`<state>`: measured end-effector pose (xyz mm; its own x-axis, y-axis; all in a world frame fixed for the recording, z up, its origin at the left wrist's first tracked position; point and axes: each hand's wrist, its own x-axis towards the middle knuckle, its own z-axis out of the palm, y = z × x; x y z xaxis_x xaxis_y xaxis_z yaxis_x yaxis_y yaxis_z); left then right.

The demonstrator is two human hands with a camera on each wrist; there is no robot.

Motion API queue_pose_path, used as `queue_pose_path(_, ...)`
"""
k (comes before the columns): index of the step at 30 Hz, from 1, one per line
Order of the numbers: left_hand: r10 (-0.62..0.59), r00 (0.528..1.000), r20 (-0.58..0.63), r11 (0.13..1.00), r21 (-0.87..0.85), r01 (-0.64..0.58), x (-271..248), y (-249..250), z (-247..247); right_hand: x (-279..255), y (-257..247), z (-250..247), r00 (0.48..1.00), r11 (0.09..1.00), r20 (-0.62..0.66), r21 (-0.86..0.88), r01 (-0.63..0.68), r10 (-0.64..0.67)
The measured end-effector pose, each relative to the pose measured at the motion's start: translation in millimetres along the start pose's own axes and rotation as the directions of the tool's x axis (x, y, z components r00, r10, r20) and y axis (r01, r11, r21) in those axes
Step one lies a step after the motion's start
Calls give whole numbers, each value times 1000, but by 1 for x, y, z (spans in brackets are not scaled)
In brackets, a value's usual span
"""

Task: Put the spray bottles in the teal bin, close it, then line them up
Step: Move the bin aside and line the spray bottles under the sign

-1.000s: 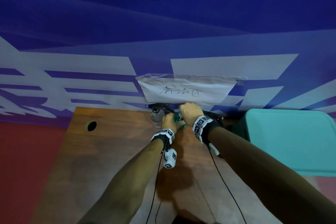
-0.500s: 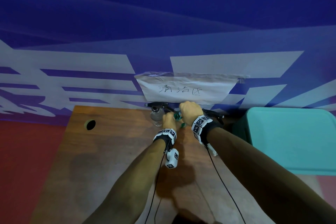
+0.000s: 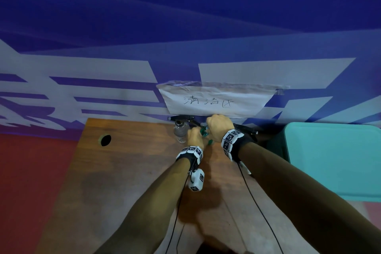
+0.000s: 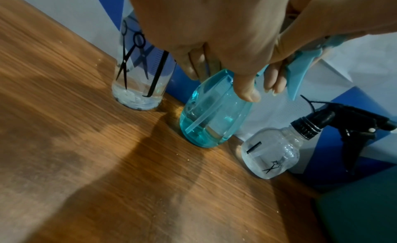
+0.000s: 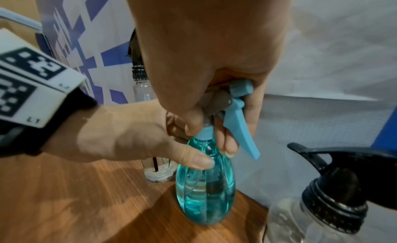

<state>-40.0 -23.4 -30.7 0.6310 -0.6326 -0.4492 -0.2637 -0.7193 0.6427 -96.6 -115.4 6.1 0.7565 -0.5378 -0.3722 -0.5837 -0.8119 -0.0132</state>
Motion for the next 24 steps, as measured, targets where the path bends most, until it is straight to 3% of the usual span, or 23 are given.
queue_pose_path(10, 60, 997, -40, 997, 52, -57, 8, -12, 10, 2, -1, 9, 996, 999, -75, 1, -55, 55)
queue_pose_path(24, 95, 994, -61, 995, 40, -93, 21, -27, 25, 0, -5, 4, 998, 997, -32, -60, -58, 56)
